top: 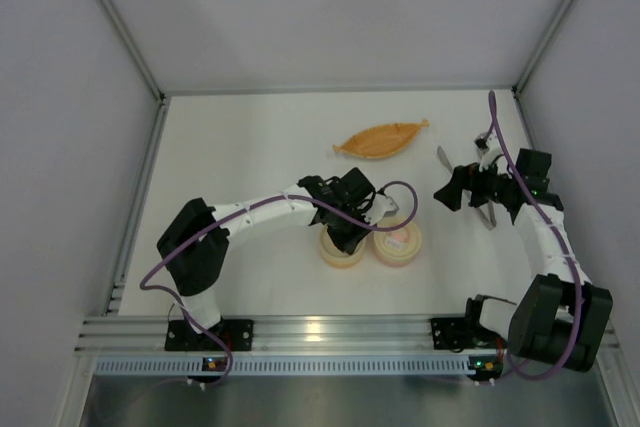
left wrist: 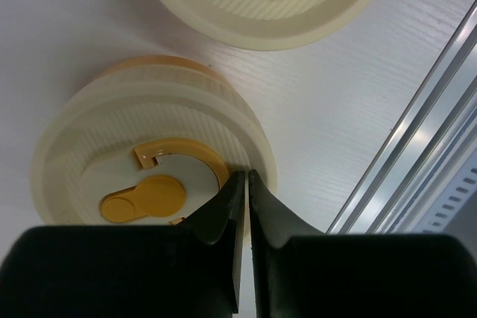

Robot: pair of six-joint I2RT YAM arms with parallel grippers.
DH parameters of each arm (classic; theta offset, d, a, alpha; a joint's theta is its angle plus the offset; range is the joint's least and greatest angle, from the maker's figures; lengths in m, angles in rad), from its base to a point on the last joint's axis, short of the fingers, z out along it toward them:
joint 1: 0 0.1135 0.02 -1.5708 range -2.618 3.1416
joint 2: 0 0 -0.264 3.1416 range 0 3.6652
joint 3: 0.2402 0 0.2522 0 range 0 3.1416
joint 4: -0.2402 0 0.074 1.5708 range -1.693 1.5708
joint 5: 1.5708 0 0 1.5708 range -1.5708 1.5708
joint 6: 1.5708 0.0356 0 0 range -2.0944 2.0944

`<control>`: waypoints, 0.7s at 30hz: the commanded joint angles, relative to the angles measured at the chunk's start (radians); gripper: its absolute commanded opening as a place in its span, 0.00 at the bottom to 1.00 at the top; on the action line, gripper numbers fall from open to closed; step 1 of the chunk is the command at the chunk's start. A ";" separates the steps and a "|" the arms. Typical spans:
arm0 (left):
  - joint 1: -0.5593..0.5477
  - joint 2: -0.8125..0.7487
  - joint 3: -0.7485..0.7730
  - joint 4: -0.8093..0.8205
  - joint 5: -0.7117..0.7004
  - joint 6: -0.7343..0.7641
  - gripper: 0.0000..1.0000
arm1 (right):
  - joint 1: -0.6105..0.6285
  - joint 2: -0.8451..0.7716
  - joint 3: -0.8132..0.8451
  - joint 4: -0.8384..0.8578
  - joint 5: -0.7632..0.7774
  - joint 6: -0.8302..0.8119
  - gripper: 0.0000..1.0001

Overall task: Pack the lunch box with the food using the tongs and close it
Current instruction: Screw the box lid onto the packing box.

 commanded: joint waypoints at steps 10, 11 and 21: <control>-0.011 -0.009 -0.001 -0.011 0.016 0.047 0.23 | 0.008 -0.009 0.028 0.011 -0.054 -0.035 0.99; -0.011 -0.040 0.017 -0.025 0.029 0.057 0.24 | 0.007 -0.009 0.030 0.011 -0.059 -0.035 0.99; 0.198 -0.176 0.183 -0.096 0.190 0.004 0.67 | 0.008 -0.009 0.051 -0.026 -0.087 -0.052 0.99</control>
